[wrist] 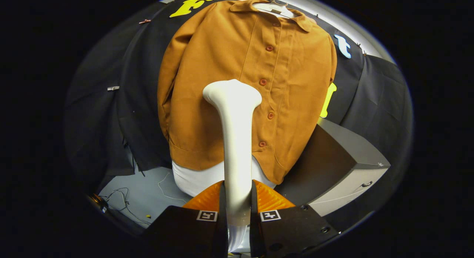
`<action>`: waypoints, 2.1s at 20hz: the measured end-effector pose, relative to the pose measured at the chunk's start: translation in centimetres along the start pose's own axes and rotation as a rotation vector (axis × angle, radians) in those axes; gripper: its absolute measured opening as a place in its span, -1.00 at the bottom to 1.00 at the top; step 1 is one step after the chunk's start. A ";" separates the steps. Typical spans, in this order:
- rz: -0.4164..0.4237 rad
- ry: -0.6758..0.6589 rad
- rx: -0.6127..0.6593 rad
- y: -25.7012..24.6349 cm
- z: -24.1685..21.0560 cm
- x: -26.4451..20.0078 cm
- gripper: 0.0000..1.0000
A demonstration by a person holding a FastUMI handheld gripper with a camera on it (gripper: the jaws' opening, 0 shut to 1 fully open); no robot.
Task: Iron the clothes twice with a garment steamer, once on the left side and once on the right side.
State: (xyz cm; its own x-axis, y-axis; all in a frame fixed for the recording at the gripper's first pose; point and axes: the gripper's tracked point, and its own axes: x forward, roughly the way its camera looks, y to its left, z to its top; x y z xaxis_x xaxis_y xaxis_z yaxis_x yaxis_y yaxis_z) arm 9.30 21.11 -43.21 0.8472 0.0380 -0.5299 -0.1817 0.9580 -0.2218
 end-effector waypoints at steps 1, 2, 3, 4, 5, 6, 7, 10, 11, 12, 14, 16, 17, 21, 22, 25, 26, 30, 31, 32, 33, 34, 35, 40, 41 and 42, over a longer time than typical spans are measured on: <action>-0.004 -0.010 0.014 -0.5 0.4 -0.6 -0.47; -0.009 -0.021 0.027 -0.9 0.7 -1.4 -0.47; -0.013 -0.033 0.040 -1.5 1.2 -2.2 -0.46; -0.018 -0.044 0.054 -2.0 1.6 -3.0 -0.47; -0.024 -0.057 0.071 -2.7 2.1 -3.8 -0.47; -0.029 -0.069 0.083 -3.2 2.7 -4.4 -0.47; -0.035 -0.080 0.094 -3.8 3.3 -5.1 -0.47; -0.056 -0.122 0.125 -5.8 5.4 -7.3 -0.47; -0.064 -0.141 0.131 -6.4 6.4 -8.0 -0.47; -0.072 -0.162 0.133 -6.9 7.3 -8.9 -0.47; -0.087 -0.203 0.139 -8.1 9.1 -10.5 -0.47; -0.098 -0.243 0.156 -9.2 10.9 -12.1 -0.47; -0.104 -0.262 0.162 -9.7 11.7 -13.0 -0.47; -0.112 -0.313 0.194 -11.3 14.8 -15.9 -0.47; -0.117 -0.325 0.206 -11.7 15.5 -16.7 -0.47; -0.126 -0.360 0.209 -13.8 17.7 -18.2 -0.47; -0.128 -0.372 0.206 -14.2 18.2 -18.8 -0.47; -0.121 -0.405 0.220 -15.5 19.9 -21.3 -0.47; -0.120 -0.413 0.223 -15.8 20.4 -21.8 -0.47; -0.121 -0.422 0.225 -16.0 20.7 -22.3 -0.47; -0.121 -0.429 0.226 -16.3 21.0 -22.8 -0.47; -0.118 -0.436 0.230 -16.4 21.3 -23.2 -0.47; -0.116 -0.442 0.236 -16.5 21.6 -23.5 -0.47; -0.109 -0.471 0.241 -16.6 22.6 -24.9 -0.47; -0.110 -0.474 0.238 -16.6 22.7 -25.1 -0.48; -0.111 -0.478 0.239 -16.6 22.8 -25.1 -0.48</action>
State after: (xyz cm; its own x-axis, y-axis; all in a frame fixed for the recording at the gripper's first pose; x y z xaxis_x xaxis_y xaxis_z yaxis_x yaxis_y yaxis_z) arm 2.41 10.74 -7.53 0.9975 0.0050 -0.0708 -0.0074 0.9994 -0.0337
